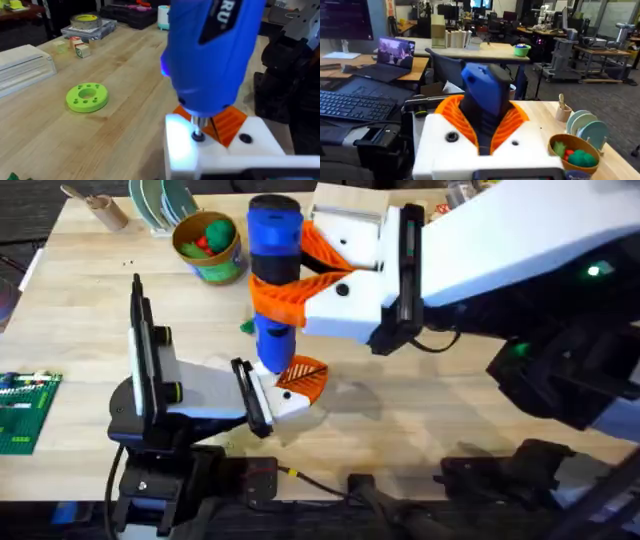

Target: Pick up the gripper from the table and insert it into the empty holder that is missing its gripper. Then pick up a screw, insert it into the mounting hole, and use the screwdriver to tighten it. Finally, clean up the table by picking up the vegetable and placing it into the bucket.

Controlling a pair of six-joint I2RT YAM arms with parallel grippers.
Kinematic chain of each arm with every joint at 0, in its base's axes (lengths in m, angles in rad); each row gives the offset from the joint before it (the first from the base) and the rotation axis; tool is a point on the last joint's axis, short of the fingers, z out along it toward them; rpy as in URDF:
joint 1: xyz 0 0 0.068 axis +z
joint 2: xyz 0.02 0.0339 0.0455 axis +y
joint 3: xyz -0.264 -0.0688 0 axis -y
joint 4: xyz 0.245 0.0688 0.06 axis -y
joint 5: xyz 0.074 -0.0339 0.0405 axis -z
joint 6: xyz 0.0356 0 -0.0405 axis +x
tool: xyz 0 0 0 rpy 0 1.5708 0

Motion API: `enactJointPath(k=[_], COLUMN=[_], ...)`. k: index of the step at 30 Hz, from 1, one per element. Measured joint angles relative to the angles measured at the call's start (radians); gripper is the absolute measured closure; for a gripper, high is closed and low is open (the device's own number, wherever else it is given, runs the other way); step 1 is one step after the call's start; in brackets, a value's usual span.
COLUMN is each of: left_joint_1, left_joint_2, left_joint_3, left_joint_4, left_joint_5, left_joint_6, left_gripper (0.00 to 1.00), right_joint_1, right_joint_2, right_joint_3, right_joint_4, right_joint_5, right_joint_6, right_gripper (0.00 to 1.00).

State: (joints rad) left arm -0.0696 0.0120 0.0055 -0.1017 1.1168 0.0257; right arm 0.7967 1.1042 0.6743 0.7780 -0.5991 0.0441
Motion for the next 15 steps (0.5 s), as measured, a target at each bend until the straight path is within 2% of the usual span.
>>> enactJointPath(k=[7, 10, 11, 15], left_joint_1=[0.000, 0.000, 0.000, 0.000], left_joint_2=[0.000, 0.000, 0.000, 0.000], left_joint_3=[0.000, 0.000, 0.000, 0.000], left_joint_4=[0.000, 0.001, 0.001, 0.001], left_joint_5=[-0.002, -0.003, -0.003, -0.003], left_joint_6=[-0.003, -0.003, -0.003, -0.003], left_gripper=[0.989, 0.989, 0.989, 0.989], right_joint_1=[0.001, -0.046, -0.111, -0.176], right_joint_2=[0.001, -0.007, -0.035, -0.064], right_joint_3=[0.004, 0.004, 0.013, 0.037], right_joint_4=[0.001, 0.087, 0.107, 0.101], right_joint_5=[-0.001, -0.001, -0.001, 0.000], right_joint_6=[0.000, 0.011, 0.030, 0.036], right_gripper=[0.913, 0.915, 0.917, 0.919])
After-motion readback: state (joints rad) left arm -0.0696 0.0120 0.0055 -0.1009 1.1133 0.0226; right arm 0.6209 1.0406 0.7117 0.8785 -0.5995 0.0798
